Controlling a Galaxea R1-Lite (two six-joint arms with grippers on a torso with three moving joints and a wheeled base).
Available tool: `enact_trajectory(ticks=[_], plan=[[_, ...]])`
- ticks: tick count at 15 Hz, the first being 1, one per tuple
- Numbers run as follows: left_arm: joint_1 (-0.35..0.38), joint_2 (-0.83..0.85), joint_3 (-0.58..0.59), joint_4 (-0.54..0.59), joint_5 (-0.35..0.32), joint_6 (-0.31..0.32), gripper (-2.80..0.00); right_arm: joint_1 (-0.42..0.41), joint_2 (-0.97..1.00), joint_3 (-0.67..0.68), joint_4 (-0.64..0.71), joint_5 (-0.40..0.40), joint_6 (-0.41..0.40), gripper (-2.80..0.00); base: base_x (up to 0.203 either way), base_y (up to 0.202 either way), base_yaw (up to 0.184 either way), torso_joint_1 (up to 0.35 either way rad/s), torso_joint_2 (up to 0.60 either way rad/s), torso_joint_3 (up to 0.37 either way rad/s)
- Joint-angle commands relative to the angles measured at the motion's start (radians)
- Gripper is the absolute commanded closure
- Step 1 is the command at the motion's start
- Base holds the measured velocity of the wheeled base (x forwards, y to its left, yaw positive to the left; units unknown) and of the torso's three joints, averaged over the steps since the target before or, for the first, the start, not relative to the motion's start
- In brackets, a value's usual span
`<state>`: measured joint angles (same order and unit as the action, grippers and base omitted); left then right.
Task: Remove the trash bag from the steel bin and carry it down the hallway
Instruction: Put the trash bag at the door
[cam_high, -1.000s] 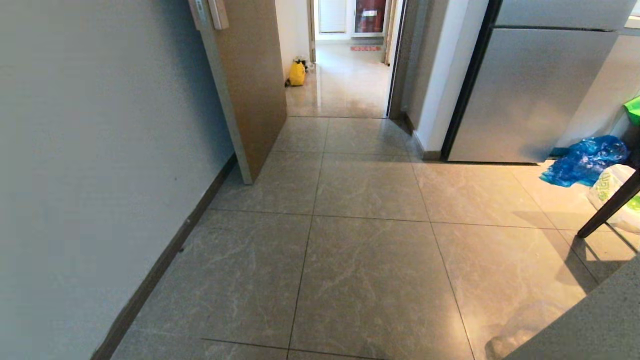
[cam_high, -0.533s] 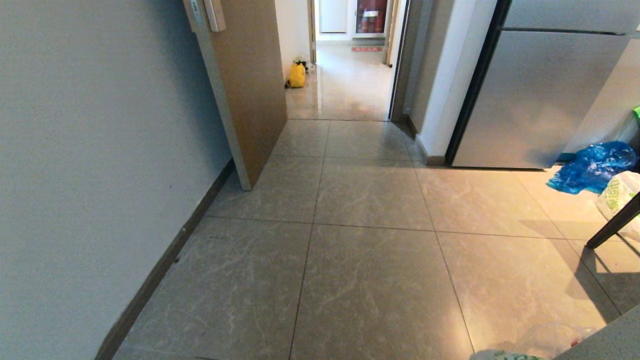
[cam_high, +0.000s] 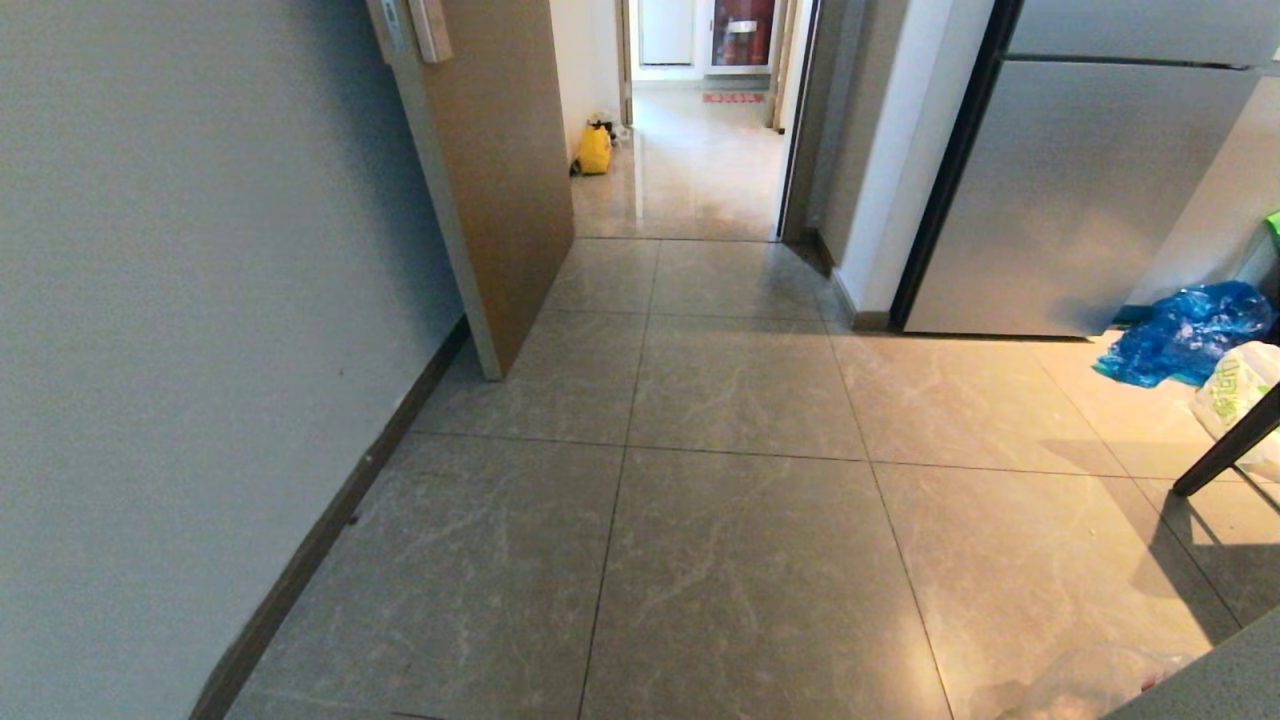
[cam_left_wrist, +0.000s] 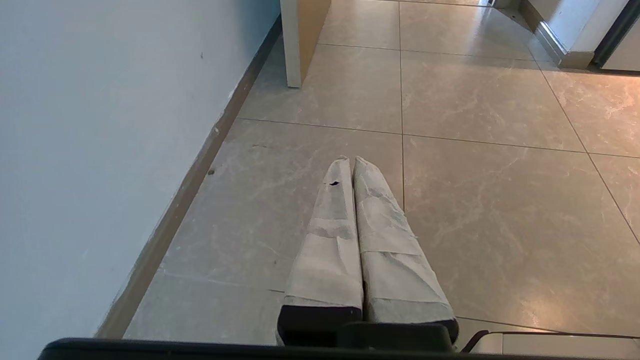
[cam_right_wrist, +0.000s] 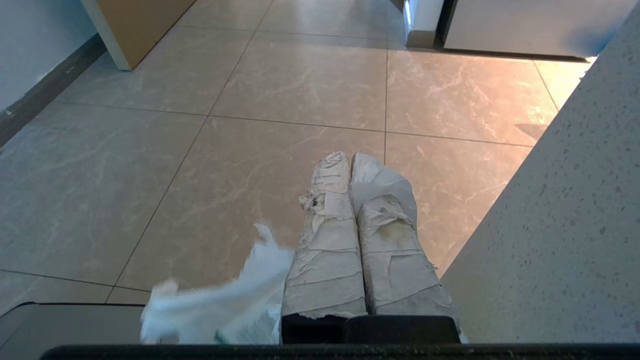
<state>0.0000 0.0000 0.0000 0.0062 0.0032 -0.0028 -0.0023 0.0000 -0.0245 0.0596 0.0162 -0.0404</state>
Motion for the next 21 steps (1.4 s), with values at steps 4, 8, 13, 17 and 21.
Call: enact_trajectory(ticks=[4, 8, 13, 17, 21], plan=[[0.000, 0.000, 0.000, 0.000, 0.000, 0.000, 0.00, 0.001, 0.000, 0.000, 0.000, 0.001, -0.001, 0.00, 0.000, 0.000, 0.000, 0.000, 0.00, 0.000], [0.000, 0.000, 0.000, 0.000, 0.000, 0.000, 0.00, -0.001, 0.000, 0.000, 0.000, 0.001, 0.000, 0.00, 0.000, 0.000, 0.000, 0.000, 0.00, 0.000], [0.000, 0.000, 0.000, 0.000, 0.000, 0.000, 0.00, -0.001, 0.000, 0.000, 0.000, 0.001, 0.000, 0.00, 0.000, 0.000, 0.000, 0.000, 0.00, 0.000], [0.000, 0.000, 0.000, 0.000, 0.000, 0.000, 0.00, -0.001, 0.000, 0.000, 0.000, 0.001, -0.001, 0.00, 0.000, 0.000, 0.000, 0.000, 0.00, 0.000], [0.000, 0.000, 0.000, 0.000, 0.001, 0.000, 0.00, -0.001, 0.000, 0.000, 0.000, 0.001, -0.001, 0.00, 0.000, 0.000, 0.000, 0.000, 0.00, 0.000]])
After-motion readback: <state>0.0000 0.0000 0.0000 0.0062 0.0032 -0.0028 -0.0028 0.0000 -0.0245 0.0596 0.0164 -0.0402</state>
